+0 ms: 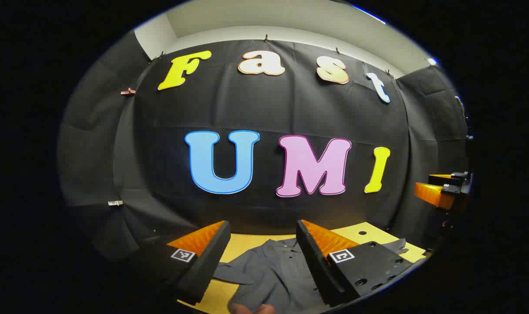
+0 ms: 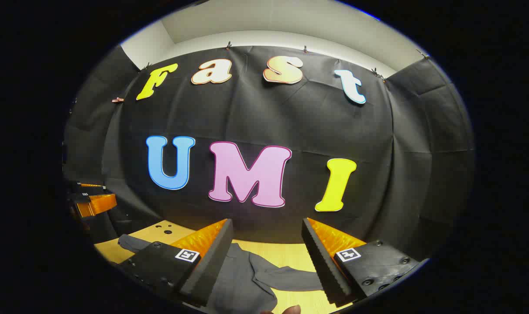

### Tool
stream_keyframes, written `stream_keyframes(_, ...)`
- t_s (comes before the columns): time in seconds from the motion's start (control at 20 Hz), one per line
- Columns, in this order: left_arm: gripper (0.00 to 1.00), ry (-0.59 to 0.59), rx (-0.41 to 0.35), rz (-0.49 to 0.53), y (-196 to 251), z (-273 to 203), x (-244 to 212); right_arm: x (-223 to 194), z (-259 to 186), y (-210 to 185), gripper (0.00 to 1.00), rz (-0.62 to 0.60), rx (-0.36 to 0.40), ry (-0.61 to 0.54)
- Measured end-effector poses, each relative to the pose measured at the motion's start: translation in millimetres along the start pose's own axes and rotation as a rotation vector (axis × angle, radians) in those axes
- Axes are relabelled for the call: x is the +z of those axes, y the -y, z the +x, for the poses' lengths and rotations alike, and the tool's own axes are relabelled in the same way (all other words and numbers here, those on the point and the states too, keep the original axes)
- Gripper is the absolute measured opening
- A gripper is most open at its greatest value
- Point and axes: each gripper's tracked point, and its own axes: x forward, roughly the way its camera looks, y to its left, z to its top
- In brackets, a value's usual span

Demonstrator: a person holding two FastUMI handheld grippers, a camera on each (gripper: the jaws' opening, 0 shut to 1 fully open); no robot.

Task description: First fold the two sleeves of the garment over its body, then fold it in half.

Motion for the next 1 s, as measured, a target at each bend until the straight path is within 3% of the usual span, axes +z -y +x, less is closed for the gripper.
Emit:
stream_keyframes(0.9,0.95,-0.025,-0.046,0.017,25.6,11.3,-7.3,-6.9,11.6,15.2,0.97,0.032,0.001,-0.011)
stream_keyframes(0.95,0.95,-0.027,-0.050,0.016,28.0,11.5,-7.4,-10.2,14.6,22.0,0.92,0.031,-0.013,-0.020)
stream_keyframes(1.0,0.95,-0.029,-0.056,0.014,30.6,12.4,-10.2,-15.1,17.4,32.8,0.97,0.031,-0.029,-0.029)
